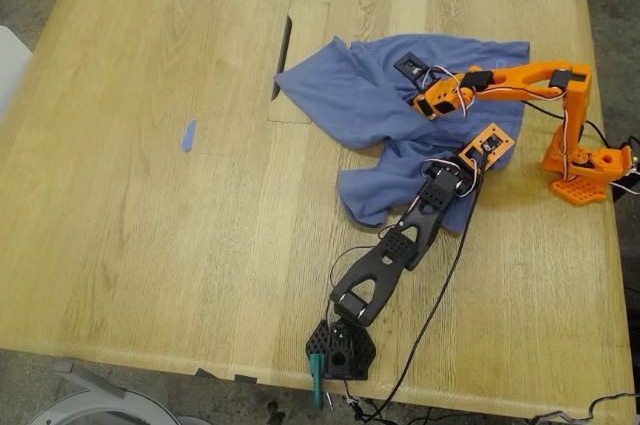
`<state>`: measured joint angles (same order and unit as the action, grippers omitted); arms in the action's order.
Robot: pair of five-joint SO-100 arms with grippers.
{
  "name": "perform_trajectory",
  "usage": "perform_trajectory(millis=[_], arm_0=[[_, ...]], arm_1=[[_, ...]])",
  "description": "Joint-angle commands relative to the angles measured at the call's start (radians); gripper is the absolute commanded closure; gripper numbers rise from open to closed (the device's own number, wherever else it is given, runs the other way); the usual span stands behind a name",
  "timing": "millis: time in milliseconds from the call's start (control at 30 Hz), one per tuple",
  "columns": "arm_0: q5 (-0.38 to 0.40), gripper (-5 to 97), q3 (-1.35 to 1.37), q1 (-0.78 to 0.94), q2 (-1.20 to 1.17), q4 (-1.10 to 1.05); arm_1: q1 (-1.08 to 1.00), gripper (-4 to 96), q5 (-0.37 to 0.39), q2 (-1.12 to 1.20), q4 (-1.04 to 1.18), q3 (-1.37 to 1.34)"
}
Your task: Fold a T-shirt
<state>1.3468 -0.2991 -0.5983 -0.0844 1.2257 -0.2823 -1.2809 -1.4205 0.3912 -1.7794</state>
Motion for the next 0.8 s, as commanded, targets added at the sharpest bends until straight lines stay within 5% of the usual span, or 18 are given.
perform_trajectory(millis=[0, 767], arm_0=[[0.009, 92, -0.031, 0.064, -0.138, 0.087], [0.006, 92, -0.029, 0.118, -0.838, 0.482]], arm_1=[[-0.008, 91.2, -0.009, -0.112, 0.021, 0.029], [0.097, 91.2, -0.046, -0.436, 0.218, 0.212]])
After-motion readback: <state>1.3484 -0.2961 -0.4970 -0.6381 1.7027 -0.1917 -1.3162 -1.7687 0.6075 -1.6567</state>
